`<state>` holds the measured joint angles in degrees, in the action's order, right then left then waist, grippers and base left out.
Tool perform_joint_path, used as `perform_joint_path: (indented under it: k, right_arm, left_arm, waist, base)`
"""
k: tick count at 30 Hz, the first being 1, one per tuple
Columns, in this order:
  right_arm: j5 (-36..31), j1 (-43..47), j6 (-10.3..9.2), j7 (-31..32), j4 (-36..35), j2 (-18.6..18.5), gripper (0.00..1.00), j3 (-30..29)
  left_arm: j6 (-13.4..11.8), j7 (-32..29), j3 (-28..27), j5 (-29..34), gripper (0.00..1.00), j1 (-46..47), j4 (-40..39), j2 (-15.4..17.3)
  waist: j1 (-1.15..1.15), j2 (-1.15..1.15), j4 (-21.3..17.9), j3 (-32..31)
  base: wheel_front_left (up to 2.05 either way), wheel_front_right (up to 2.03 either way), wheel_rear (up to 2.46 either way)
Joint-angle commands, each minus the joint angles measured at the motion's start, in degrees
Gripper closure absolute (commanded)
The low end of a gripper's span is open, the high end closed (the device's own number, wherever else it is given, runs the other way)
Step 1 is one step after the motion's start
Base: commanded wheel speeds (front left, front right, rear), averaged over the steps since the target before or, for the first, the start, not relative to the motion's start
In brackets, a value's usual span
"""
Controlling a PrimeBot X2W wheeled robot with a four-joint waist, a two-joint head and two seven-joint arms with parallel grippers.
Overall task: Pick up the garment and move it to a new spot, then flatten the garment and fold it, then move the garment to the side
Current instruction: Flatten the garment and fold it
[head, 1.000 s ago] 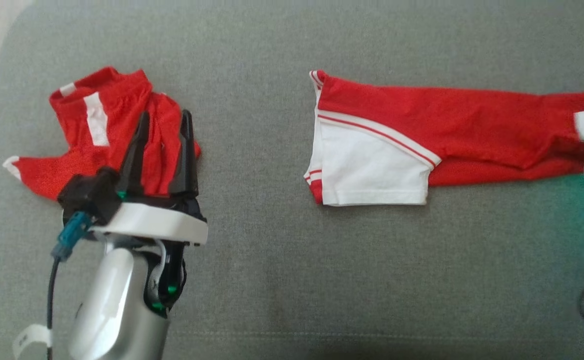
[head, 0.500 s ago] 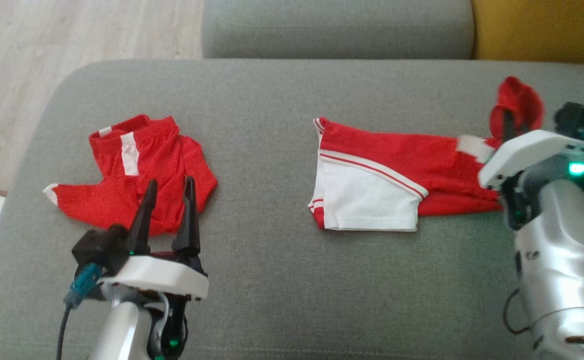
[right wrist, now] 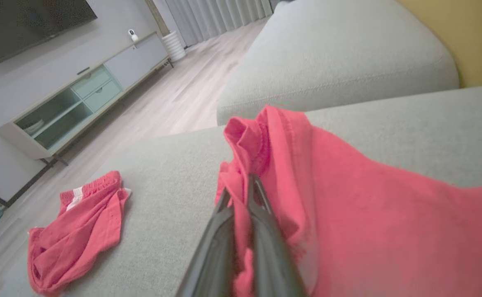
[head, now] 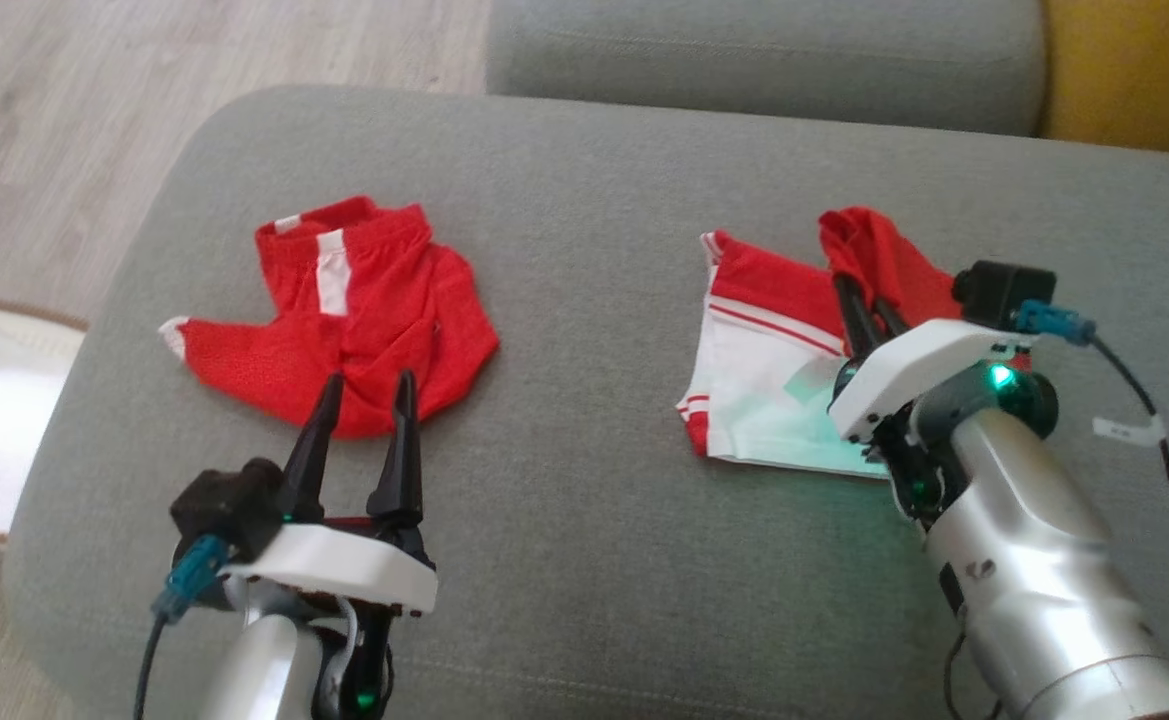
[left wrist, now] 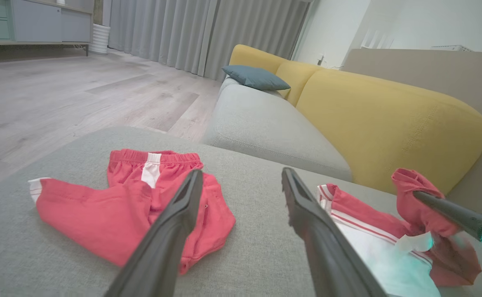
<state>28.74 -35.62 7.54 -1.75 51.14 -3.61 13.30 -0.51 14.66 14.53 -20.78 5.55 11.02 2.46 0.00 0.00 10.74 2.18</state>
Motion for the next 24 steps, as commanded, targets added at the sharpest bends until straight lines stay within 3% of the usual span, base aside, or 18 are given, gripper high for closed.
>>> perform_joint_path:
  k: [1, 15, 16, 17, 24]
  right_arm:
    - [0.9, -2.0, -0.05, -1.4, -0.8, 0.7, 1.0, 2.0]
    - [11.9, -5.2, -0.05, -8.9, 9.6, 0.7, 1.0, 14.4]
    - [12.3, -5.3, -0.05, -8.8, 10.1, 0.7, 0.04, 15.6]
    - [13.0, -5.3, -0.05, -8.3, 10.3, 0.7, 0.0, 17.0]
    - [22.4, -3.8, -0.05, -7.4, 2.2, 0.7, 0.0, 26.9]
  left_arm:
    - [-0.2, 0.3, -1.2, -0.4, 0.0, 2.9, -2.0, 0.4]
    - [-0.9, 0.3, 0.8, -1.7, 0.0, 4.7, -0.9, 0.4]
    - [-1.0, 0.3, 0.9, -1.8, 0.0, 4.8, -0.8, 0.4]
    - [-1.0, 0.3, 1.0, -1.9, 0.0, 4.8, -0.7, 0.4]
    - [-1.3, 0.3, 0.4, -2.0, 0.0, 4.3, -0.2, 0.4]
  waist:
    - [0.0, 0.0, 1.2, 1.1]
    - [0.0, 0.0, 5.4, 3.4]
    - [0.0, 0.0, 5.5, 3.4]
    - [0.0, 0.0, 5.5, 3.5]
    - [0.0, 0.0, 4.2, 2.5]
  base:
    - [0.0, 0.0, 0.0]
    - [0.0, 0.0, 0.0]
    - [0.0, 0.0, 0.0]
    - [0.0, 0.0, 0.0]
    - [0.0, 0.0, 0.0]
